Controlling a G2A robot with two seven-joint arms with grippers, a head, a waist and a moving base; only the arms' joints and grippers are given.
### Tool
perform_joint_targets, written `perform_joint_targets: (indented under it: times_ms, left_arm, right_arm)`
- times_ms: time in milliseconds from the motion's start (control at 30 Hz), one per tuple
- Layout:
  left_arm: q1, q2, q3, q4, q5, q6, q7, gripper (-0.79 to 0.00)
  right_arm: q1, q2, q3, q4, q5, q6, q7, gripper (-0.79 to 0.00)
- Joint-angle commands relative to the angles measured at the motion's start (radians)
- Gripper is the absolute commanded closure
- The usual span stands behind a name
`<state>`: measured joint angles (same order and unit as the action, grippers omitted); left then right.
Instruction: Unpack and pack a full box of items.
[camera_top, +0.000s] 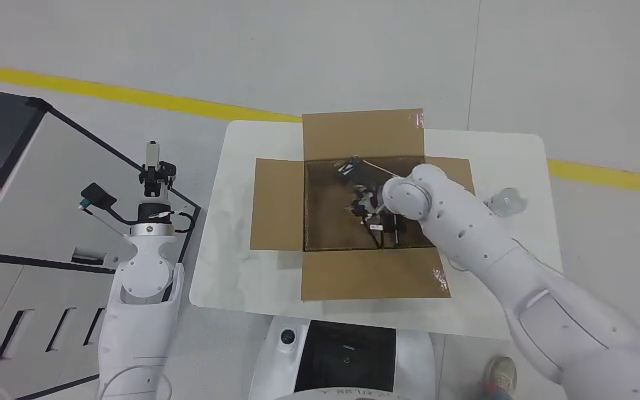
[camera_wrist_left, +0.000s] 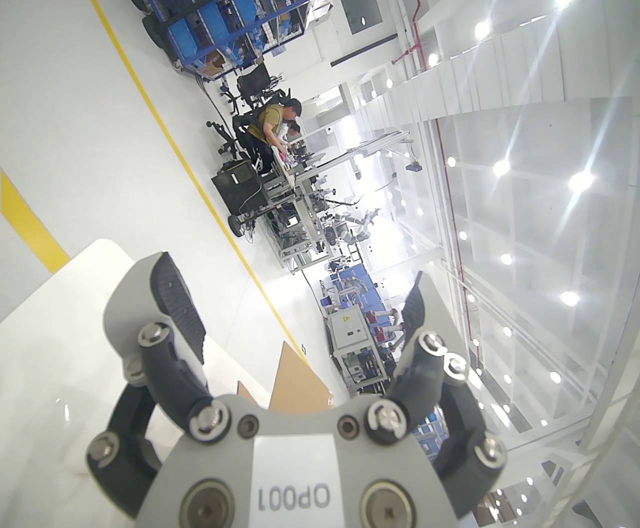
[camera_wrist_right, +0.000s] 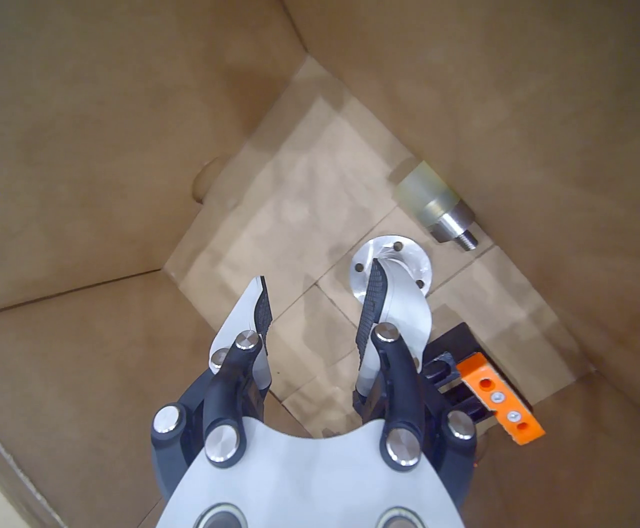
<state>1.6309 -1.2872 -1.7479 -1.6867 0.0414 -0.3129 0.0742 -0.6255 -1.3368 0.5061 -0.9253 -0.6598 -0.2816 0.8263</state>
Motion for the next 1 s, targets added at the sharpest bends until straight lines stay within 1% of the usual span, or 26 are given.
perform_joint_targets:
  times_ms: [0, 233, 633, 700, 733, 800, 933, 967]
  left_arm:
    - [0.000, 0.000, 0.000, 0.000, 0.000, 0.000, 0.000, -0.785]
    - [0.000, 0.000, 0.000, 0.000, 0.000, 0.000, 0.000, -0.785]
    - [0.000, 0.000, 0.000, 0.000, 0.000, 0.000, 0.000, -0.785]
    - [0.000, 0.000, 0.000, 0.000, 0.000, 0.000, 0.000, -0.785]
    - [0.000, 0.000, 0.000, 0.000, 0.000, 0.000, 0.000, -0.785]
    - [0.000, 0.000, 0.000, 0.000, 0.000, 0.000, 0.000, -0.785]
    - [0.000, 0.000, 0.000, 0.000, 0.000, 0.000, 0.000, -0.785]
    - [0.000, 0.000, 0.000, 0.000, 0.000, 0.000, 0.000, -0.785]
  right_arm:
    - [0.018, -0.015, -0.011, 0.029, -0.008, 0.009, 0.003, -0.354]
    - [0.056, -0.064, -0.051, 0.123, -0.052, 0.038, 0.010, -0.354]
    - [0.085, -0.148, -0.098, 0.268, -0.090, 0.051, -0.009, -0.357]
    - [0.090, -0.160, -0.104, 0.286, -0.105, 0.058, -0.017, -0.320]
    - [0.089, -0.165, -0.104, 0.294, -0.102, 0.055, -0.025, -0.314]
    - [0.091, -0.174, -0.104, 0.311, -0.102, 0.048, -0.032, -0.271]
    - [0.090, -0.192, -0.102, 0.337, -0.098, 0.037, -0.053, -0.259]
    - [0.091, -0.196, -0.102, 0.343, -0.100, 0.031, -0.057, -0.240]
